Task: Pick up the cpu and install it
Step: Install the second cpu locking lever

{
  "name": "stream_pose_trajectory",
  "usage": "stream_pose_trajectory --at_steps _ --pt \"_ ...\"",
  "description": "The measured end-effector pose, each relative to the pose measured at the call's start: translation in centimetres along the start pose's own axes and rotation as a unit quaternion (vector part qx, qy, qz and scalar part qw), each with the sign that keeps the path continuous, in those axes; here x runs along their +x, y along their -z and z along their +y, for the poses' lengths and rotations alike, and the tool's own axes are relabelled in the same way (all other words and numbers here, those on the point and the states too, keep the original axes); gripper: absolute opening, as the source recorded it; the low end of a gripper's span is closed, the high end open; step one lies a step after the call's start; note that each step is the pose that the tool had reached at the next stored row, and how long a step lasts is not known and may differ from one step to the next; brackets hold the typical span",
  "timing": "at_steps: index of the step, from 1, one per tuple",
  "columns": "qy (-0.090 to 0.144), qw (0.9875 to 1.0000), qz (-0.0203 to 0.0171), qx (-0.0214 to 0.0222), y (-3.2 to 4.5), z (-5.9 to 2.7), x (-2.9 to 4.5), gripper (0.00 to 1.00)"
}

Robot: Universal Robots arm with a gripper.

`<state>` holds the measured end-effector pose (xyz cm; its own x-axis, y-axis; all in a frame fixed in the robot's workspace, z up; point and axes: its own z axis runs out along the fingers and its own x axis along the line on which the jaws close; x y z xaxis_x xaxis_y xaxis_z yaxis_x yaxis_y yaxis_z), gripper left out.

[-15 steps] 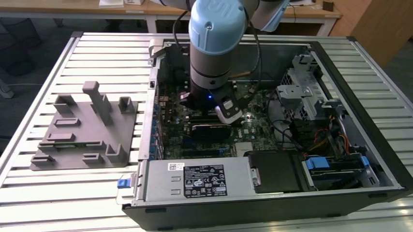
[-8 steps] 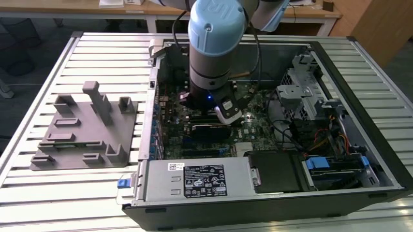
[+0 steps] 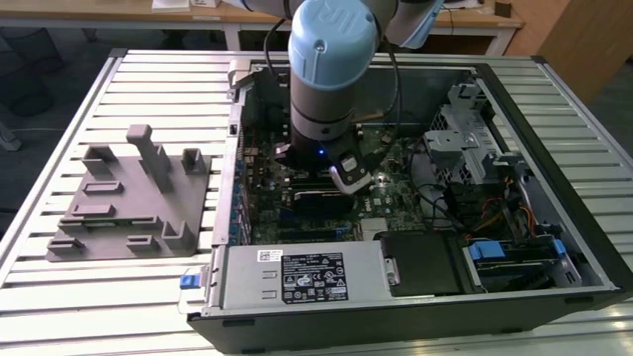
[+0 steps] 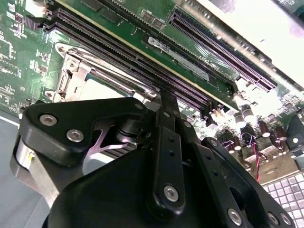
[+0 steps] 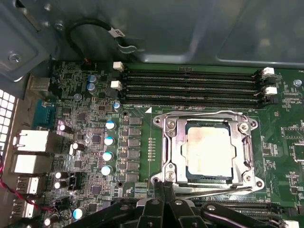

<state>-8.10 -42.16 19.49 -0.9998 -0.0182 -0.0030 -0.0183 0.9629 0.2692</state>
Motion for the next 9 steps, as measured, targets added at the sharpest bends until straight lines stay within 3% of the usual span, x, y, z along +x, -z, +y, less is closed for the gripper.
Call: stream_pose_trajectory --at_steps 9 --pt "0.000 1.0000 0.0000 -0.0048 0.12 -0.38 0.01 0.11"
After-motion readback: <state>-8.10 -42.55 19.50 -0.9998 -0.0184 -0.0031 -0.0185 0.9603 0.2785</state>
